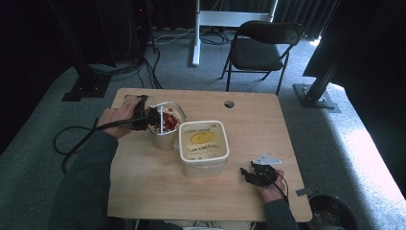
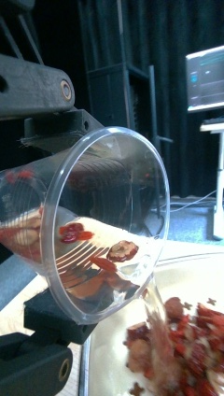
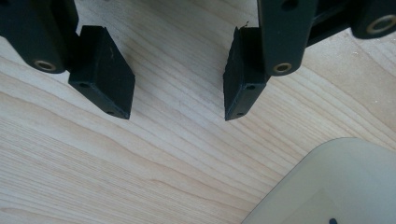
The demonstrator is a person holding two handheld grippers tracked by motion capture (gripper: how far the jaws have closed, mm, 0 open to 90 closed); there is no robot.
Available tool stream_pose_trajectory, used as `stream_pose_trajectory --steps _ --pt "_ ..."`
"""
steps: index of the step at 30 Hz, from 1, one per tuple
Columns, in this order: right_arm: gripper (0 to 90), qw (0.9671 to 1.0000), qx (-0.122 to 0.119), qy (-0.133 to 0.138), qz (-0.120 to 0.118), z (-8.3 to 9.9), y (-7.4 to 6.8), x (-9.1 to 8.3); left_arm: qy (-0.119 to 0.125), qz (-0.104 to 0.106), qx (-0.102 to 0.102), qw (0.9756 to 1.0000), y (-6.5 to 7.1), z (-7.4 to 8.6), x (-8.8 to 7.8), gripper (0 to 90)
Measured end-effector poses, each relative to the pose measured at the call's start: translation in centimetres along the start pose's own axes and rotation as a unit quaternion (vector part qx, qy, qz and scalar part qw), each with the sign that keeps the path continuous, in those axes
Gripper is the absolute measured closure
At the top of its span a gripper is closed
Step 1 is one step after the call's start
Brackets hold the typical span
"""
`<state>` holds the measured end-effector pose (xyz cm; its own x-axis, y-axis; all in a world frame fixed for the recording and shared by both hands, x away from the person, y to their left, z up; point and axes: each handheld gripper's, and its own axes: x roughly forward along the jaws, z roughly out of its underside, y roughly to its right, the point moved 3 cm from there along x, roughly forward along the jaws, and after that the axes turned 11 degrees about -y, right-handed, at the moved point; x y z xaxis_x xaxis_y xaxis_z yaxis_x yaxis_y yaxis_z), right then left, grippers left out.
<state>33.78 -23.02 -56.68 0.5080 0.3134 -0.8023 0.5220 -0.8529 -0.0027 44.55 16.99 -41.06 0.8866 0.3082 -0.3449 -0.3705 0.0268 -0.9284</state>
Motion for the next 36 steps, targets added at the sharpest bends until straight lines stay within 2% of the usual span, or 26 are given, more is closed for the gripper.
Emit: stream_pose_trajectory --steps 3,7,10,15,18,21,24,28,30,31,34,36 --pt "42.6 1.0000 0.000 0.000 0.000 0.0 0.0 0.0 0.001 -0.009 0.021 0.9997 0.0 -0.7 -0.3 34.6" --pt "42.7 1.0000 0.000 0.000 0.000 0.0 0.0 0.0 -0.020 -0.022 0.052 0.9982 0.1 -0.4 0.1 34.6" --pt "42.7 1.0000 -0.001 0.000 -0.001 0.0 0.0 0.0 -0.031 -0.027 0.059 0.9974 0.1 -0.1 0.4 34.7" --pt "42.7 1.0000 -0.002 0.000 0.000 0.0 0.0 0.0 -0.012 -0.039 0.075 0.9963 0.0 -1.5 -0.6 34.7" --pt "42.8 1.0000 -0.001 0.000 0.000 0.0 0.0 0.0 -0.035 -0.042 0.089 0.9945 0.2 -0.8 0.3 34.7" --pt "42.8 1.0000 -0.001 0.000 -0.001 0.0 0.0 0.0 -0.036 -0.044 0.090 0.9943 0.3 -0.7 0.3 34.7" --pt "42.8 1.0000 -0.001 0.000 -0.001 0.0 0.0 0.0 -0.016 -0.045 0.089 0.9949 0.4 -1.5 -0.4 34.7" --pt "42.8 1.0000 -0.001 -0.001 0.000 0.0 0.0 0.0 -0.032 -0.040 0.088 0.9948 0.4 -0.8 0.4 34.7" --pt "42.8 1.0000 -0.001 -0.001 0.000 0.1 0.0 -0.1 -0.032 -0.033 0.074 0.9962 0.4 -0.5 0.4 34.7" --pt "42.8 1.0000 -0.001 -0.001 -0.001 0.0 0.0 0.0 -0.029 -0.036 0.072 0.9963 0.4 -0.6 0.2 34.7" --pt "42.8 1.0000 -0.001 0.000 -0.001 0.0 0.0 0.0 -0.004 -0.032 0.068 0.9972 0.6 -1.3 -0.6 34.7" --pt "42.8 1.0000 -0.001 -0.001 0.000 0.0 0.0 0.0 -0.012 -0.029 0.067 0.9973 0.4 -1.0 -0.1 34.7"
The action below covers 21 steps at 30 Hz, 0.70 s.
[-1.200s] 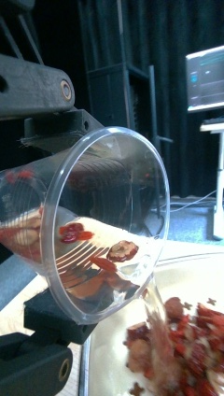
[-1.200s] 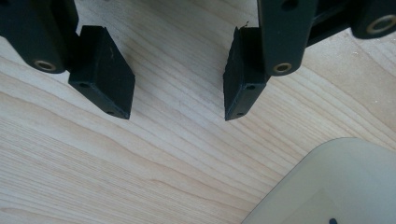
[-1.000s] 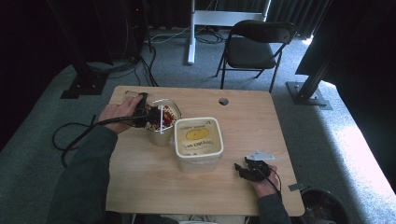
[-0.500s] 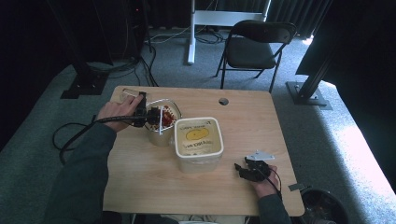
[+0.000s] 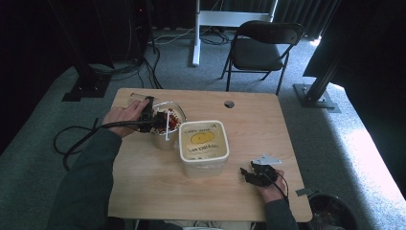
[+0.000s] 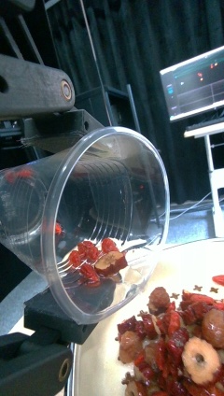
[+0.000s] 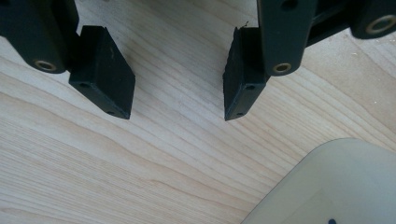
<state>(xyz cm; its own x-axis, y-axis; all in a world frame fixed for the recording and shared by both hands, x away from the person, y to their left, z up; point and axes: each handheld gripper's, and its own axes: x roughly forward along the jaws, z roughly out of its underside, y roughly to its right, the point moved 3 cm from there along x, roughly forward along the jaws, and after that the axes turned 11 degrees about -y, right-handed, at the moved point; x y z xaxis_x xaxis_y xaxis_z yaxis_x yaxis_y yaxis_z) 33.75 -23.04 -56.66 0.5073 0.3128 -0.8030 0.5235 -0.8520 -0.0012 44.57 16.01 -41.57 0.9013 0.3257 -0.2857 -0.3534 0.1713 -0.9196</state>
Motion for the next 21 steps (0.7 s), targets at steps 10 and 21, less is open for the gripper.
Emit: stream_pose_trajectory --steps 10,21 --pt "42.8 1.0000 0.000 -0.001 0.001 0.1 0.0 -0.1 -0.017 0.013 -0.034 0.9992 -0.7 1.0 0.8 34.9" --pt "42.8 1.0000 0.001 -0.001 -0.001 0.1 0.0 -0.1 0.003 0.012 -0.024 0.9996 0.0 0.8 0.0 34.9"
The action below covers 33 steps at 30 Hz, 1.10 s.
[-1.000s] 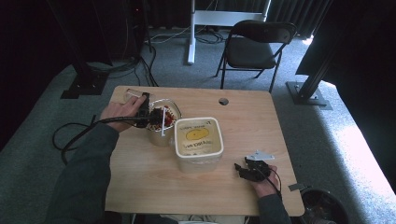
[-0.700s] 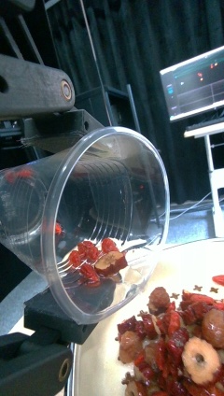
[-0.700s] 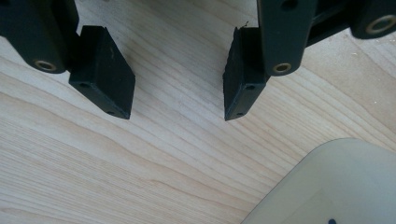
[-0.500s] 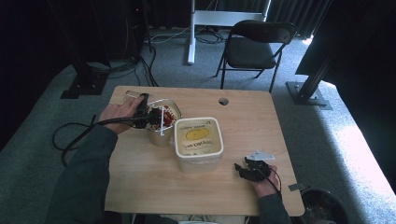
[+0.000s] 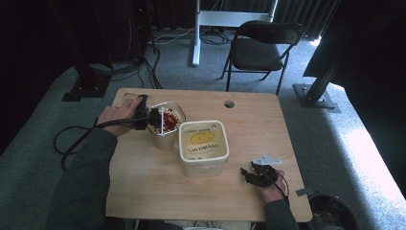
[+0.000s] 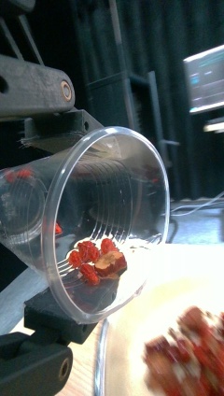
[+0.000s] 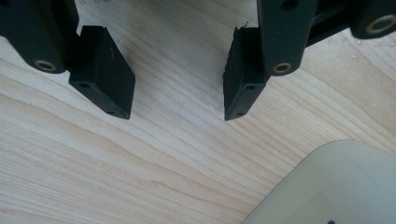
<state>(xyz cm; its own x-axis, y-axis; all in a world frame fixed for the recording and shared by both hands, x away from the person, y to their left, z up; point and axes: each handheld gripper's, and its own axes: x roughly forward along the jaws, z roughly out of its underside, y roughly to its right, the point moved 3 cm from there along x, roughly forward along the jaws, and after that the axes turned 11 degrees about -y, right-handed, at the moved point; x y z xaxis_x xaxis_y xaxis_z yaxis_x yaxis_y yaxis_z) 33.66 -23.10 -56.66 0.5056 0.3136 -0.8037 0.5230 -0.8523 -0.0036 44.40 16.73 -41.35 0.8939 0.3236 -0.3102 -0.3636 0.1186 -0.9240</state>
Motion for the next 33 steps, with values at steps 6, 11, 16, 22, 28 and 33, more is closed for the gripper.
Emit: stream_pose_trajectory --steps 6,11,16,22,28,33 --pt "42.8 1.0000 -0.001 -0.001 0.002 0.0 0.0 -0.1 -0.024 0.011 -0.022 0.9994 -0.8 1.1 1.1 35.2" --pt "42.8 1.0000 0.001 0.000 0.001 0.0 0.0 0.0 -0.027 0.008 -0.006 0.9996 -0.7 0.5 1.3 35.4" --pt "42.8 1.0000 0.001 0.001 0.001 0.1 0.1 0.0 -0.016 0.009 0.003 0.9998 -0.1 0.3 1.0 35.6" --pt "42.8 1.0000 0.002 0.000 0.001 0.0 0.1 0.0 -0.037 0.012 -0.007 0.9992 -0.2 0.6 1.4 35.7" --pt "42.8 1.0000 0.001 0.000 0.002 0.0 0.0 0.0 -0.039 0.019 -0.013 0.9990 0.1 0.9 1.8 36.2" --pt "42.8 1.0000 0.002 0.000 0.002 0.0 0.1 0.0 -0.053 0.024 -0.014 0.9982 0.2 1.1 2.4 36.3"
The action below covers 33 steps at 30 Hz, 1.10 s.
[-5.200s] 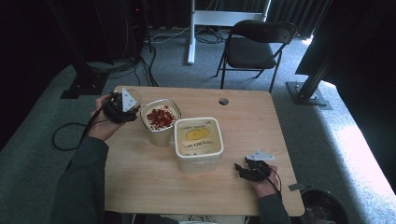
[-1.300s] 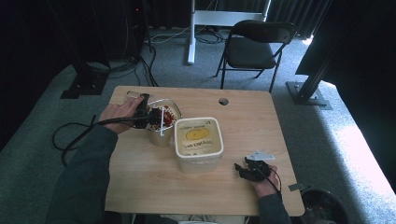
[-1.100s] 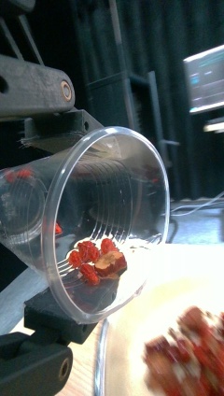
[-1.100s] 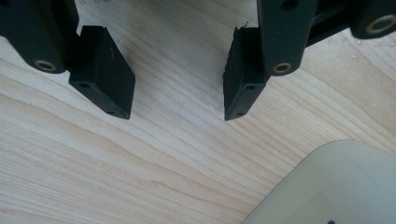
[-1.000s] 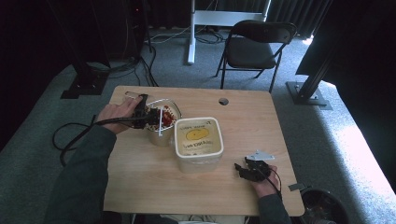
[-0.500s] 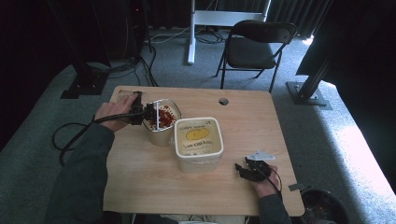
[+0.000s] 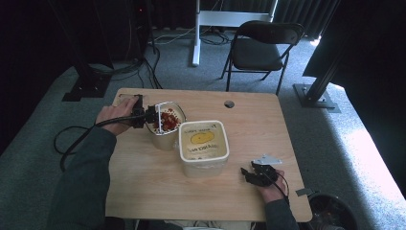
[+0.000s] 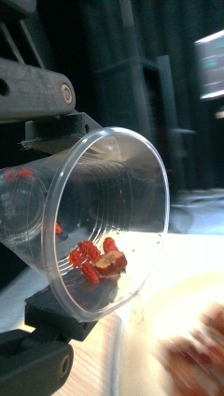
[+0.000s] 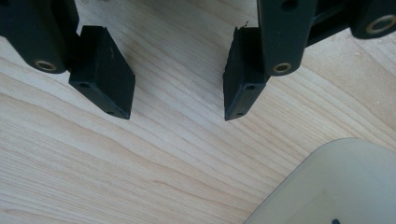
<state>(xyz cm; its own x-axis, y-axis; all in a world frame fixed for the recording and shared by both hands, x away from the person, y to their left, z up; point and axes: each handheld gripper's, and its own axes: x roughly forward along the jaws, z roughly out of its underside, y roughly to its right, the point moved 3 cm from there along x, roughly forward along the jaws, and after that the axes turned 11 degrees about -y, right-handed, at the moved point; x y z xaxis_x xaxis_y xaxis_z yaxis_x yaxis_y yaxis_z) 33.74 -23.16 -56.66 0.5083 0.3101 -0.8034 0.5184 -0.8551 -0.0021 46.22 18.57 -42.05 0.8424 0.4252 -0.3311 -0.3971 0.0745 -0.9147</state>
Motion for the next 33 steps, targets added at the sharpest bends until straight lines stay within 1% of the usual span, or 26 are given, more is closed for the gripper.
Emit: stream_pose_trajectory --steps 2,3,4,6,7,8,9,10,11,12,13,14,15,16,18,21,23,24,25,27,28,29,30,31,32,33 --pt "42.8 1.0000 -0.002 0.000 -0.001 0.1 0.0 -0.1 0.038 0.001 -0.002 0.9993 0.1 -0.3 -1.2 36.4" --pt "42.8 1.0000 -0.002 0.000 -0.001 0.1 0.0 -0.1 0.038 0.001 -0.002 0.9993 0.1 -0.3 -1.2 36.6" --pt "42.8 1.0000 -0.002 0.001 -0.001 0.1 0.0 -0.1 0.013 -0.001 0.002 0.9999 0.1 -0.4 -0.7 36.6" --pt "42.8 1.0000 0.000 0.000 0.000 0.0 0.0 0.0 0.031 0.001 -0.005 0.9995 0.0 -0.5 -1.2 36.6" --pt "42.8 1.0000 0.000 0.000 -0.001 0.0 0.0 0.0 0.028 -0.007 -0.001 0.9996 0.0 -0.7 -1.3 36.6" --pt "42.8 1.0000 0.000 0.000 -0.001 0.0 0.0 0.0 0.033 -0.005 -0.002 0.9994 0.0 -0.7 -1.4 36.6" --pt "42.8 1.0000 0.000 0.000 -0.001 0.0 0.0 0.0 0.027 -0.001 -0.001 0.9996 -0.1 -0.7 -1.3 36.6" --pt "42.8 1.0000 0.000 0.000 -0.001 0.0 0.0 0.0 0.030 -0.009 -0.001 0.9995 -0.1 -0.7 -1.4 36.6" --pt "42.8 1.0000 0.000 0.000 -0.001 0.0 0.0 0.0 0.039 0.000 -0.012 0.9992 -0.3 -0.7 -1.6 36.6" --pt "42.8 1.0000 -0.001 0.000 -0.001 0.0 0.0 0.0 0.032 -0.005 -0.015 0.9994 -0.4 -0.7 -1.7 36.6" --pt "42.8 1.0000 -0.001 0.000 -0.002 0.0 0.0 0.0 0.039 -0.008 -0.016 0.9991 -0.4 -0.7 -1.7 36.6" --pt "42.8 1.0000 -0.001 0.000 -0.002 0.0 0.0 0.0 0.034 -0.006 -0.019 0.9992 -0.6 -0.7 -1.7 36.6" --pt "42.8 1.0000 -0.001 0.000 -0.001 0.0 0.0 0.0 0.031 -0.019 -0.013 0.9993 -0.6 -0.7 -1.8 36.6" --pt "42.8 1.0000 -0.001 0.000 -0.001 0.0 0.0 0.0 0.039 -0.014 -0.014 0.9991 -0.6 -0.7 -1.9 36.6" --pt "42.8 1.0000 0.000 0.000 -0.001 0.0 0.0 0.0 0.028 -0.023 0.001 0.9994 -0.4 -0.7 -1.8 36.6" --pt "42.8 1.0000 0.000 0.000 -0.001 0.0 0.0 0.0 0.030 -0.020 0.003 0.9994 -0.2 -0.7 -1.7 36.6" --pt "42.8 1.0000 0.000 0.000 -0.001 0.0 0.0 0.0 0.031 -0.019 -0.015 0.9992 -0.6 -0.6 -1.8 36.6" --pt "42.8 1.0000 0.000 0.000 -0.001 0.0 0.0 0.0 0.031 -0.017 -0.011 0.9993 -0.5 -0.7 -1.8 36.6" --pt "42.8 1.0000 0.000 0.001 -0.001 0.0 0.0 0.0 0.035 -0.022 0.004 0.9991 -0.3 -0.8 -2.0 36.6" --pt "42.8 1.0000 -0.001 0.000 -0.001 0.0 0.0 0.0 0.025 -0.018 -0.008 0.9995 -0.5 -0.8 -1.7 36.6" --pt "42.8 1.0000 -0.001 0.000 -0.001 0.0 0.0 0.0 0.022 -0.030 -0.009 0.9993 -0.6 -0.8 -2.0 36.6" --pt "42.9 1.0000 -0.001 0.000 -0.001 0.0 0.0 0.0 0.066 -0.026 -0.023 0.9972 -0.6 -0.8 -2.5 37.0" --pt "42.8 1.0000 0.000 0.000 -0.001 0.0 0.0 0.0 0.060 0.003 -0.038 0.9975 -0.9 -0.8 -2.1 37.9" --pt "42.8 1.0000 -0.001 0.000 -0.001 0.0 0.0 0.0 0.029 -0.010 -0.026 0.9992 -0.7 -0.8 -1.4 37.5" --pt "42.8 1.0000 -0.001 0.000 -0.001 0.0 0.0 0.0 0.041 -0.006 -0.027 0.9988 -0.7 -0.8 -1.6 37.3" --pt "42.8 1.0000 -0.001 0.000 -0.001 0.0 0.0 0.0 0.042 -0.002 -0.031 0.9986 -0.7 -0.7 -1.6 37.3"
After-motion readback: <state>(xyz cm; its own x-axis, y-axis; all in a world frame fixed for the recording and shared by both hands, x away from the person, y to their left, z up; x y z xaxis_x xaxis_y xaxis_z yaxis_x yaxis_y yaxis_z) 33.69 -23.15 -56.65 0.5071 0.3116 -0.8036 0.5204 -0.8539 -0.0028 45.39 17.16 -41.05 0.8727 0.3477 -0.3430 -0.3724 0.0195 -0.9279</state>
